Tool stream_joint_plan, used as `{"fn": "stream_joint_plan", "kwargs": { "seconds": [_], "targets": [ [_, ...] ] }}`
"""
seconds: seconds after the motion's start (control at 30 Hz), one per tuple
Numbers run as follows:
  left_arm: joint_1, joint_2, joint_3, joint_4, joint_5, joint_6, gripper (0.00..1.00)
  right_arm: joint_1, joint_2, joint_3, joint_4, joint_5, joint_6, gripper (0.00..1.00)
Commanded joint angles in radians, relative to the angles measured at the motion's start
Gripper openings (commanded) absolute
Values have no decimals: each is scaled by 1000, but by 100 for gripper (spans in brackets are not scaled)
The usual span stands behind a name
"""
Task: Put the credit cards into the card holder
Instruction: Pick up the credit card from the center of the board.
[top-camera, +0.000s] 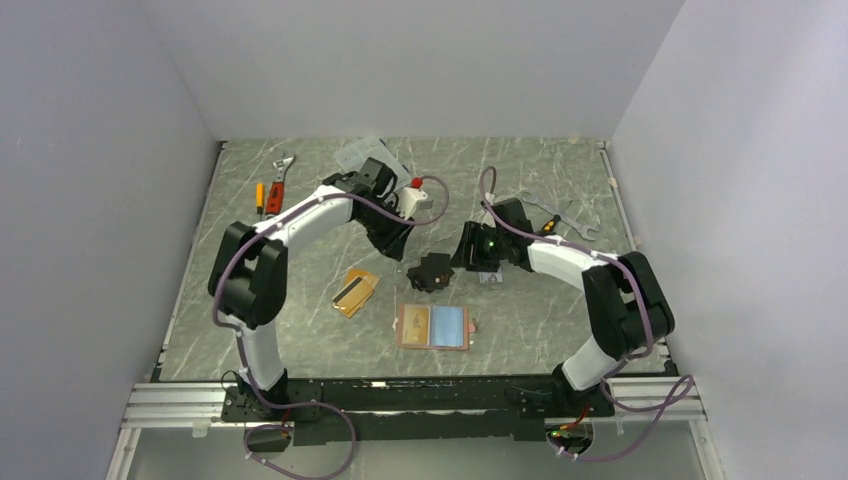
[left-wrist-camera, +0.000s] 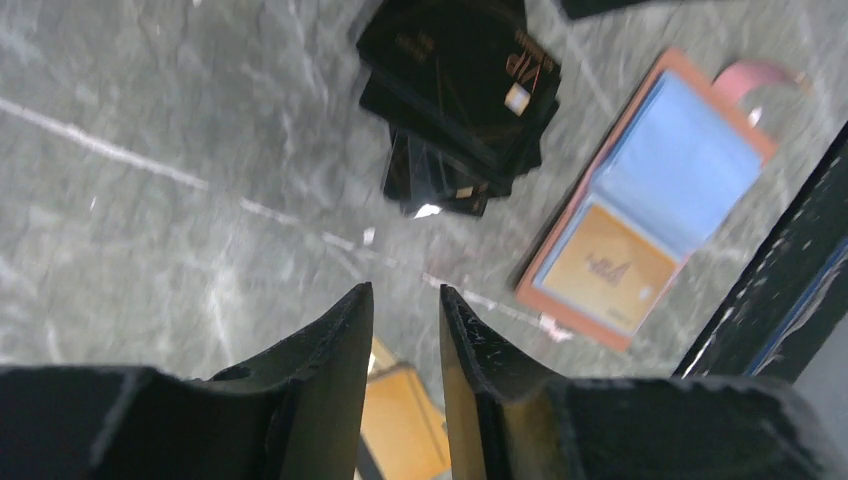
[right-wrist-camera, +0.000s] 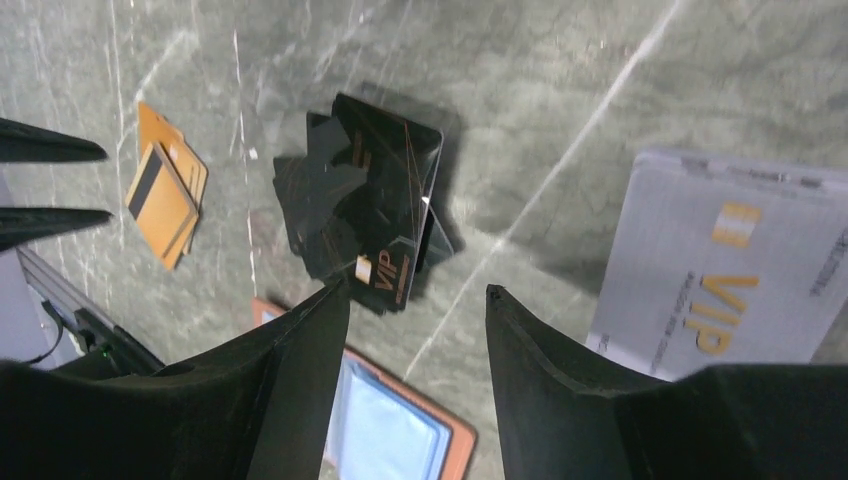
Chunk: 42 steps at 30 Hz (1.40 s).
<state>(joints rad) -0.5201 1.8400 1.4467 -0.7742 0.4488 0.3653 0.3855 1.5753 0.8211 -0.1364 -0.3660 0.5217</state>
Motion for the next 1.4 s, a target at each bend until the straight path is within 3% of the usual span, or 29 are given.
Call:
{"fn": "stream_joint_plan", "kwargs": {
  "seconds": [0.0,0.17,0.43,0.57,0.97,1.37],
  "targets": [
    [-8,78,98,66,143,-142,37,-6,60,66,115,23,30,55],
    [-22,154,111,149,163,-100,37,-8,133,111,132,18,42,55],
    [-141,102,8,282,-79,122,38,-7,243,143,207,17,86,52],
    [-175,94,-32,328,-126,170,38,-7,257,122,234,15,103,49],
    [-201,131,-73,360,-209,193,36,-6,207,18,332,-33,169,33],
    [-220,150,-65,350,-210,178,35,-6,162,-25,411,-71,221,27]
  ]
}}
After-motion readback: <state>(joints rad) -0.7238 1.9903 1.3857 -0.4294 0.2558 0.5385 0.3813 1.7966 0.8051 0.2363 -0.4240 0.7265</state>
